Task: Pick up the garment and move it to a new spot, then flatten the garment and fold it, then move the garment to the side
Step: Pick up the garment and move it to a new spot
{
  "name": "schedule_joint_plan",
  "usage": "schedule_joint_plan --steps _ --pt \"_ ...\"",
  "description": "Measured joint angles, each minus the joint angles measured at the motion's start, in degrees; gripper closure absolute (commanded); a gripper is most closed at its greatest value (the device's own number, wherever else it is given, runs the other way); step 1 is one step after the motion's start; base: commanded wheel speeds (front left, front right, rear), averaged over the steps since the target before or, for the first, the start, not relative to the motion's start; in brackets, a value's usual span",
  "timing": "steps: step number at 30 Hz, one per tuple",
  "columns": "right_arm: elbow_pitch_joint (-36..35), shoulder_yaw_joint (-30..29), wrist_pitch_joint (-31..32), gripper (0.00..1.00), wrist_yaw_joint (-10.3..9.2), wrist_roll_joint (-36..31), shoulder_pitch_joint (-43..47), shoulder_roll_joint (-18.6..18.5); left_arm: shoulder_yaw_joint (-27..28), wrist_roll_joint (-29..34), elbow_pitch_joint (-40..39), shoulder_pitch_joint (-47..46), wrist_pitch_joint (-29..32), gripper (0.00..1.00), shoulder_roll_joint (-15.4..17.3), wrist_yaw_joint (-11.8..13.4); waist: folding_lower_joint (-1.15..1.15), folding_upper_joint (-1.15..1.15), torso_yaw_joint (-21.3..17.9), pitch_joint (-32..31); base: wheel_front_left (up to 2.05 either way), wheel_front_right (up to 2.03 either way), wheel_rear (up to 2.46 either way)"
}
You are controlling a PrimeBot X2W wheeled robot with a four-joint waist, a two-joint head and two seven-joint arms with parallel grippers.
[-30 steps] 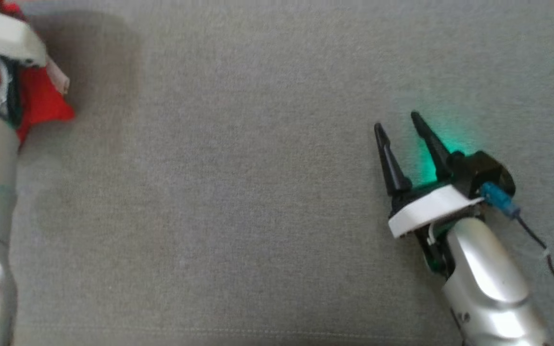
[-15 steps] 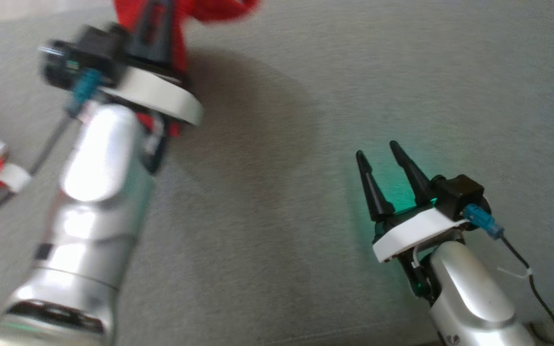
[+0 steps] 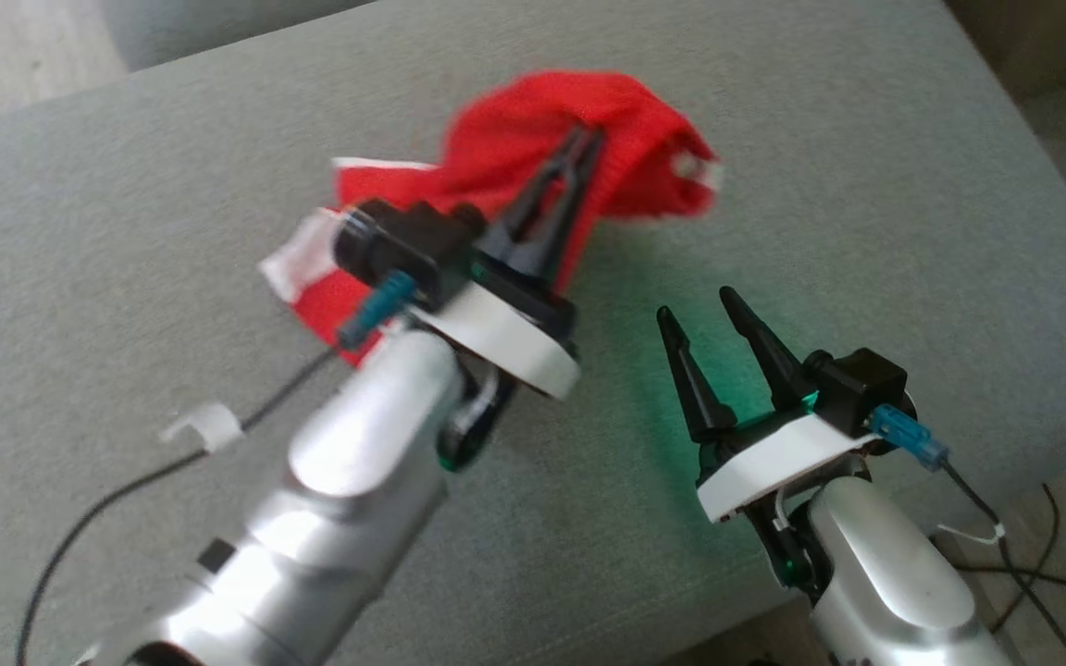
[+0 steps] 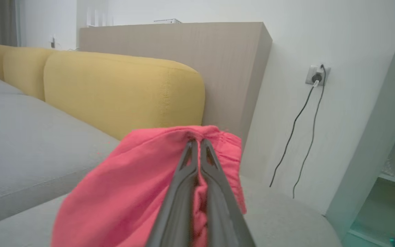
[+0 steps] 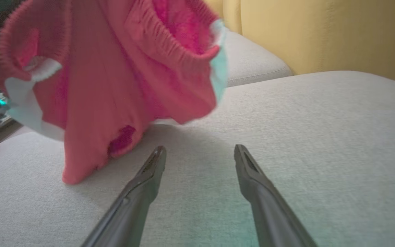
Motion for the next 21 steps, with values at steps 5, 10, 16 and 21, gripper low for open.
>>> schedule_joint_plan --steps 5,10,16,21 --pt "0.0 0.0 0.0 0.00 0.00 0.0 0.1 0.0 -4.8 -3.3 -1.5 1.0 0.0 0.95 0.0 4.0 0.00 0.00 -0.9 -0.6 0.00 0.00 0.00" --pt "-0.1 -0.7 0.0 0.00 0.00 0.0 0.2 0.0 -3.7 -3.0 0.5 3.8 0.0 0.00 0.1 6.9 0.00 0.00 0.5 -0.8 0.00 0.00 0.00" --pt "-0.2 -3.1 0.0 0.00 0.00 -0.7 0.5 0.1 5.4 2.9 0.0 10.4 0.0 0.00 0.9 8.3 0.01 0.00 3.4 -1.6 0.00 0.00 0.00" --pt "-0.2 -6.3 0.0 0.00 0.00 -2.1 2.1 0.1 11.8 6.2 -1.1 18.0 0.0 0.00 2.2 8.4 0.01 0.00 5.8 -2.6 0.00 0.00 0.00"
